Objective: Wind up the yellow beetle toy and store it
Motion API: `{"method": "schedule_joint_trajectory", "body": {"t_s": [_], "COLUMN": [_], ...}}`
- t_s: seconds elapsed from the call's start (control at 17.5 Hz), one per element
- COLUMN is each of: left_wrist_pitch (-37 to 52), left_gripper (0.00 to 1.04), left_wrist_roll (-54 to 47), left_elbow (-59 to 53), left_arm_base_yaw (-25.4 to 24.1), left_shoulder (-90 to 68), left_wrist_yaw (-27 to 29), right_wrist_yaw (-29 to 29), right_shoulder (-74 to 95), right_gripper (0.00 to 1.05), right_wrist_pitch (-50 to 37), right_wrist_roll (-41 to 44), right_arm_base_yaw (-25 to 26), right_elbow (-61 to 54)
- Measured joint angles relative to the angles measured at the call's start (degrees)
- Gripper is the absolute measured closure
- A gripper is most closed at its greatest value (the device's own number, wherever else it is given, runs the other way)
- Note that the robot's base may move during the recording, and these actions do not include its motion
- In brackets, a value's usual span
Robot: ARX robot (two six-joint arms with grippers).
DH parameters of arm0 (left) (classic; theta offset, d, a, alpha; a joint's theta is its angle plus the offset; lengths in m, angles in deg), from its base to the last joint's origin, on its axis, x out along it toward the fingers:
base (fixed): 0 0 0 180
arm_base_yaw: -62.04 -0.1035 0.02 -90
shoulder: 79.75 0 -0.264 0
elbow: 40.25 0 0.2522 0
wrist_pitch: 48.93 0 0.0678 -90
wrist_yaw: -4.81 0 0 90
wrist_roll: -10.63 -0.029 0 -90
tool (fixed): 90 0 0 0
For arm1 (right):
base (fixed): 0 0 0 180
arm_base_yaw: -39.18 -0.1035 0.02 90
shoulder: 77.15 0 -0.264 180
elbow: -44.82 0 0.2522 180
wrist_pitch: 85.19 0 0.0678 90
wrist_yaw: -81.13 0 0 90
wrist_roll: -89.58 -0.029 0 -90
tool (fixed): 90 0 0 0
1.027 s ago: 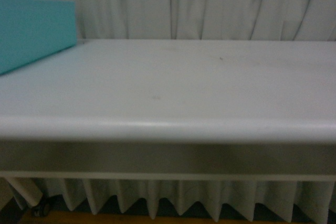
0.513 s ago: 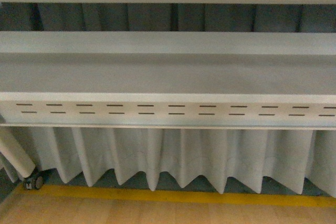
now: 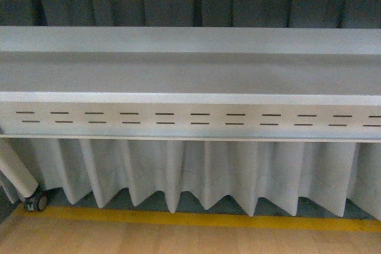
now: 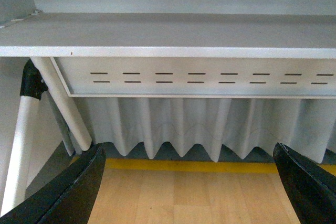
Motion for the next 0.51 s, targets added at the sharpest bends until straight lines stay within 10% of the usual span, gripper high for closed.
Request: {"method": "schedule_joint_trajectory", "body": {"t_s": [0.51], "left_wrist_pitch": [0.0], "left_gripper": [0.07], "left_wrist_roll": [0.0], "left_elbow": [0.0], "left_arm_base_yaw": [0.0], "left_shoulder": [0.0], "left_wrist_yaw": [0.0], "right_wrist_yaw": [0.0], "right_shoulder": [0.0], "right_gripper": [0.07], "right_wrist_pitch": [0.0], "right_wrist_roll": [0.0], "right_arm_base_yaw": [0.0], "right_elbow": [0.0]}}
